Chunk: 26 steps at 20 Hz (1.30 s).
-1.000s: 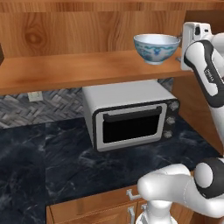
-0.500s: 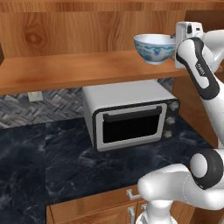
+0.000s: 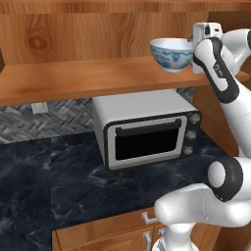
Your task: Pick up the bowls from the cabinet and place each bowl in front of a stool on the dining counter.
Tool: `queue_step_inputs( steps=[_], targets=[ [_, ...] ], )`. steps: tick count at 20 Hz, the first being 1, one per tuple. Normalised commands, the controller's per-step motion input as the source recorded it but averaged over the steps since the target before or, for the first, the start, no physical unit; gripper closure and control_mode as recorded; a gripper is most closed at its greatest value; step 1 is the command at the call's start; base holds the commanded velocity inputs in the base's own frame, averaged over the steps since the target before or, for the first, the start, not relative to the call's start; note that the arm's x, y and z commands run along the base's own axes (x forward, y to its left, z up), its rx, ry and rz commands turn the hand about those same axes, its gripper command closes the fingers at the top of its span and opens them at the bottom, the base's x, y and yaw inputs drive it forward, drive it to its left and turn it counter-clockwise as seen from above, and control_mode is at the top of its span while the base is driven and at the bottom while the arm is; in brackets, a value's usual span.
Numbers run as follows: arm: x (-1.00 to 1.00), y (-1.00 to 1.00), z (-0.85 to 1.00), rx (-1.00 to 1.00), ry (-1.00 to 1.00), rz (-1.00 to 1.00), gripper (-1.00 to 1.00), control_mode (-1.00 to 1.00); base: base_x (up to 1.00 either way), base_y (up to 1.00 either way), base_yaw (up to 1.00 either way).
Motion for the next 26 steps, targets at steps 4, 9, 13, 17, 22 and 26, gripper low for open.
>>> queue_step_inputs(
  steps=[4,9,13,17,22,26],
  targets=[
    [0.17,0.00,-0.01,0.00,0.00,0.01,-1.00,-1.00,0.00,0.00,0.00],
    [0.00,0.00,0.00,0.00,0.00,0.00,-1.00,-1.00,0.00,0.00,0.00],
    [0.00,0.00,-0.06,0.00,0.03,0.00,1.00,-1.00,0.00,0.00,0.00],
    [0.00,0.00,-0.10,0.00,0.03,0.00,1.00,-1.00,0.00,0.00,0.00],
    [0.00,0.00,-0.08,0.00,0.01,0.00,1.00,-1.00,0.00,0.00,0.00],
    [0.00,0.00,-0.01,0.01,0.00,0.00,1.00,-1.00,0.00,0.00,0.00]
  ],
)
